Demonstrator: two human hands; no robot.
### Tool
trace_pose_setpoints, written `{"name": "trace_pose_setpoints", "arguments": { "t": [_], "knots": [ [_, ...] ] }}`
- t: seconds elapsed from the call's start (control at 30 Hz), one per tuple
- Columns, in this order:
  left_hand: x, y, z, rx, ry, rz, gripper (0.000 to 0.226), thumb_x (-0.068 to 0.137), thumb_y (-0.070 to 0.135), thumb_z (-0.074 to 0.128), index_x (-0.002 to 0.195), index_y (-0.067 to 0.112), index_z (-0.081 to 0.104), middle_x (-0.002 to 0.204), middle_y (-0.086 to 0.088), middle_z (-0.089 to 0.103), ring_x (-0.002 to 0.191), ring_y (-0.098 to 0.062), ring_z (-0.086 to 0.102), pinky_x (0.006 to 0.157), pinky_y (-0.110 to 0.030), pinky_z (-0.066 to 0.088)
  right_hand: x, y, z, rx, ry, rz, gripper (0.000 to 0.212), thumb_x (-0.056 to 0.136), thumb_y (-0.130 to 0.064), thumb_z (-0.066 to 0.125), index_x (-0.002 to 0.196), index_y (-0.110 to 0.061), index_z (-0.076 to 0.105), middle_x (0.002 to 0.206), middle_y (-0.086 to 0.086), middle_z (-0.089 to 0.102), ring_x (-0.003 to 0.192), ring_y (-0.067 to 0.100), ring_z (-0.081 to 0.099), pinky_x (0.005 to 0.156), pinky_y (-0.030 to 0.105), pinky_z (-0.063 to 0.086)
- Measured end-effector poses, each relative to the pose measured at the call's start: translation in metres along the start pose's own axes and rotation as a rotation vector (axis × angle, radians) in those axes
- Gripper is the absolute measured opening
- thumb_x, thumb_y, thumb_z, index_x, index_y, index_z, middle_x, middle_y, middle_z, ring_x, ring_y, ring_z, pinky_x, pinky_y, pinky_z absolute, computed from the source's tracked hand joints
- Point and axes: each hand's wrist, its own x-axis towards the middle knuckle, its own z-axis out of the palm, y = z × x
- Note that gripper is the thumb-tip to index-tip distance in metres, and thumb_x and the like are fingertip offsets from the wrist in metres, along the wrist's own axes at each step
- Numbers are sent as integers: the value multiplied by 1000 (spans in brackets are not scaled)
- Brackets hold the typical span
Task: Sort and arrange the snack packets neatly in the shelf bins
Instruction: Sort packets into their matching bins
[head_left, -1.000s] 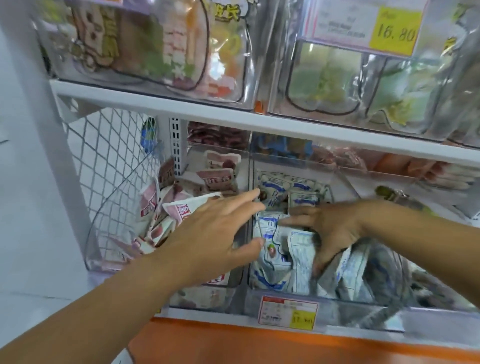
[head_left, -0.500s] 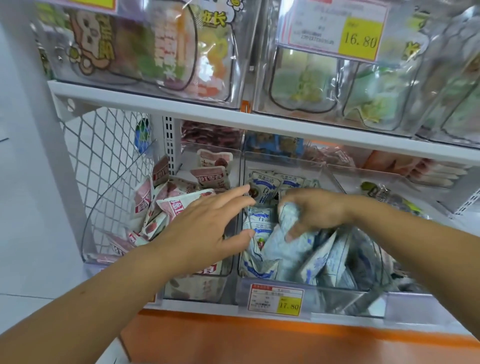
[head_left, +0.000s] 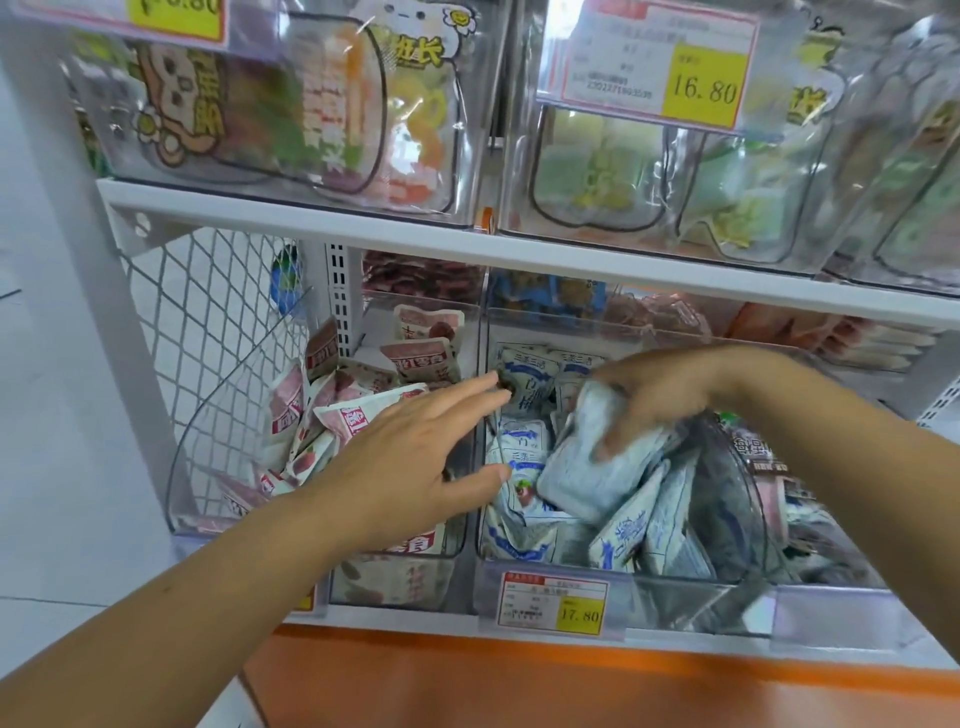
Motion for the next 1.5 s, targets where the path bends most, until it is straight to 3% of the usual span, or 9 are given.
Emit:
{"name": "trace_pose_setpoints", "arguments": {
  "t": [0.13, 0.33, 0.8, 0.9, 1.03, 1.1, 1.2, 1.37, 1.5],
  "knots": [
    [0, -1, -10, -55, -35, -108, 78, 80, 80, 35, 146, 56, 2, 151, 38, -10, 139, 9, 3, 111, -27, 13, 28, -32, 12, -48, 246, -141, 73, 86, -55, 60, 147, -25, 31, 152, -1, 35, 132, 19, 42, 107, 33, 36],
    [-2, 5, -11, -36, -48, -119, 74, 88, 67, 41, 148, 52, 2, 154, 32, -3, 142, 5, 2, 112, -25, 10, 81, -54, 53, 239, 331, -142, 92, 86, -39, 63, 153, -26, 1, 146, 9, 42, 115, 27, 54, 86, 33, 48],
    [1, 7, -11, -70, -31, -146, 73, 86, 64, 49, 146, 54, 8, 155, 27, 11, 142, -4, 17, 112, -32, 22, 57, 0, 31, 88, 384, 85, 60, 91, -17, 61, 143, -9, 31, 112, 7, 58, 88, 20, 57, 67, 30, 48],
    [4, 9, -15, -86, -59, -141, 76, 84, 63, 52, 146, 54, 11, 155, 29, 6, 142, -2, 14, 113, -31, 19, 32, 1, 33, 196, 438, -75, 87, 89, -41, 64, 153, -25, 7, 136, 7, 49, 111, 23, 57, 92, 36, 48],
    [20, 13, -20, -76, -48, -151, 71, 85, 59, 57, 145, 54, 19, 158, 22, 3, 145, -5, 6, 114, -32, 16, 23, 1, 59, -336, 58, -239, 74, 80, -74, 50, 146, -45, 29, 160, -6, 17, 148, 23, 8, 120, 45, 8],
    [33, 19, -19, -49, 13, -144, 66, 86, 59, 55, 144, 52, 25, 158, 13, 13, 144, -8, 12, 111, -29, 19, 34, 2, 62, -388, 29, -228, 70, 81, -73, 50, 143, -45, 36, 158, -3, 22, 146, 26, 15, 118, 46, 15],
    [51, 36, -11, 36, 69, -113, 64, 87, 59, 53, 145, 48, 28, 155, 11, 25, 141, -9, 20, 104, -23, 22, 34, 15, 43, -187, 250, -260, 55, 91, -57, 52, 141, -37, 43, 150, -1, 38, 133, 22, 41, 108, 40, 37],
    [58, 68, 11, 137, 27, -37, 62, 90, 60, 46, 146, 48, 22, 156, 20, 14, 142, -5, 15, 113, -25, 15, -34, 71, 17, 170, 543, -343, 28, 98, -36, 48, 122, -45, 58, 127, -23, 56, 112, -6, 50, 93, 7, 36],
    [47, 103, 17, 81, 99, -59, 59, 89, 60, 42, 145, 47, 28, 153, 28, 13, 141, 2, 14, 109, -18, 13, -88, 130, 28, 372, 649, -320, 24, 94, -30, 56, 103, -51, 62, 116, -27, 62, 104, -10, 55, 79, 5, 41]
  ]
}}
